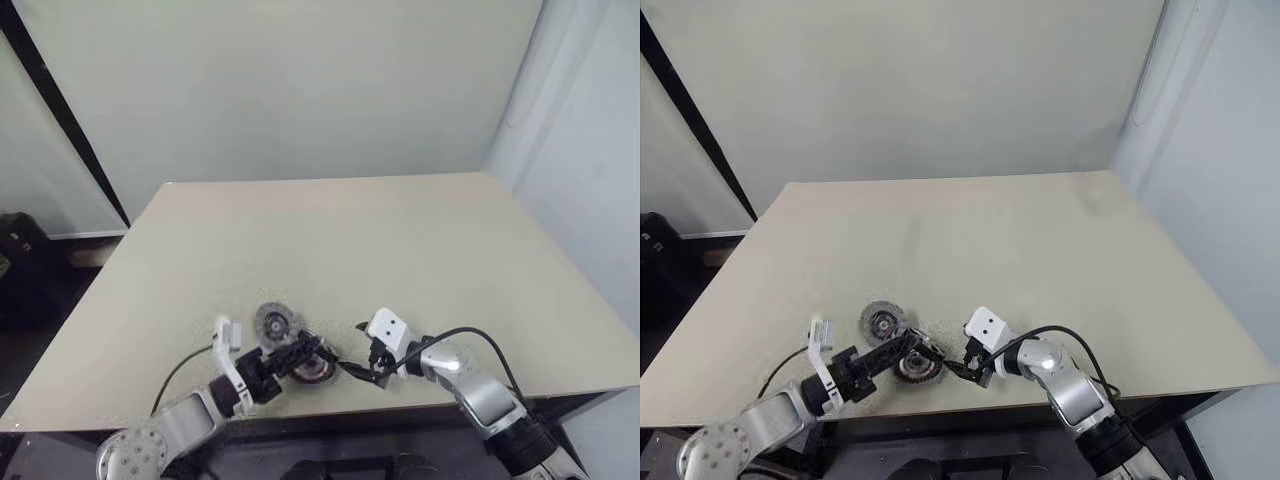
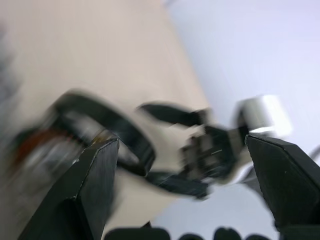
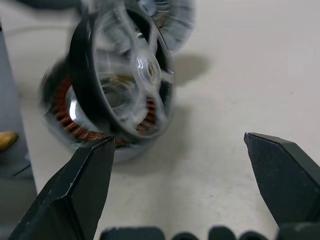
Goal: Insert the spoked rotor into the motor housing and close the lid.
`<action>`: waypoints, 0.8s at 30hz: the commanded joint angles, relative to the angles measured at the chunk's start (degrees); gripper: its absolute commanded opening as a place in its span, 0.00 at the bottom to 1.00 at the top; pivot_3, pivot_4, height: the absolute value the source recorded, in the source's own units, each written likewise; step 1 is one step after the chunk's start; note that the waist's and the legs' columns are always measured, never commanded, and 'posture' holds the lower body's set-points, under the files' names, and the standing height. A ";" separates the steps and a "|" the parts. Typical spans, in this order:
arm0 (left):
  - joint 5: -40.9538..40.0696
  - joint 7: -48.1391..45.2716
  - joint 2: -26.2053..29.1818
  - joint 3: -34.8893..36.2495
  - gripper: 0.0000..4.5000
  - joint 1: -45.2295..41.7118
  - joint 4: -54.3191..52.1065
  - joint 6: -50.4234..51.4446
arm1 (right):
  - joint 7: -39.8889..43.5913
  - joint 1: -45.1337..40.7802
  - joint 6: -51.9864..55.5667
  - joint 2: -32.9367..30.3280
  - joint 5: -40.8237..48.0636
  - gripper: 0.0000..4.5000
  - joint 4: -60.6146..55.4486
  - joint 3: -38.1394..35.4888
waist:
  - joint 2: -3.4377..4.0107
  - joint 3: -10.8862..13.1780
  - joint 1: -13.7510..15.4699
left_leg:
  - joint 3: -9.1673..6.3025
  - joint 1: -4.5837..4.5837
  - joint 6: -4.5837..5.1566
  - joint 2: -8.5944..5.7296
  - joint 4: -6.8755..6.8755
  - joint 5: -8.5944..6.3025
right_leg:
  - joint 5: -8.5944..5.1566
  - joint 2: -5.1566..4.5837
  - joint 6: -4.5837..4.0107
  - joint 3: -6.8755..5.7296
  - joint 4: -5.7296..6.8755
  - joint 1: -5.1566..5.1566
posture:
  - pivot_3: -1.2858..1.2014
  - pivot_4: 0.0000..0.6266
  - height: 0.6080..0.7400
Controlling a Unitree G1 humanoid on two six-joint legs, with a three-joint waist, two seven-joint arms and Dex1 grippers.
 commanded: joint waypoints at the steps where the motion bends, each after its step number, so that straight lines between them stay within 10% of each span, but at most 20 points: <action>1: -0.87 -0.94 3.66 0.69 0.96 -0.18 -3.15 0.11 | -1.39 -2.02 -1.66 0.84 -0.36 1.00 0.15 -2.05 | 0.03 0.00 -0.30 | 0.06 0.01 0.01 -0.01 -0.01 0.00 | 0.00 0.04 0.00 0.03 0.00 -0.03 | 0.52 0.00 1.00; 24: 1.87 -8.09 11.40 4.75 0.96 10.49 -2.49 -4.25 | -0.37 -2.82 -3.63 2.59 -0.87 1.00 1.95 -2.33 | 0.16 0.09 -0.38 | 0.05 0.01 -0.10 0.06 -0.05 -0.07 | 0.00 0.09 -0.05 0.03 -0.01 -0.07 | 0.52 0.00 1.00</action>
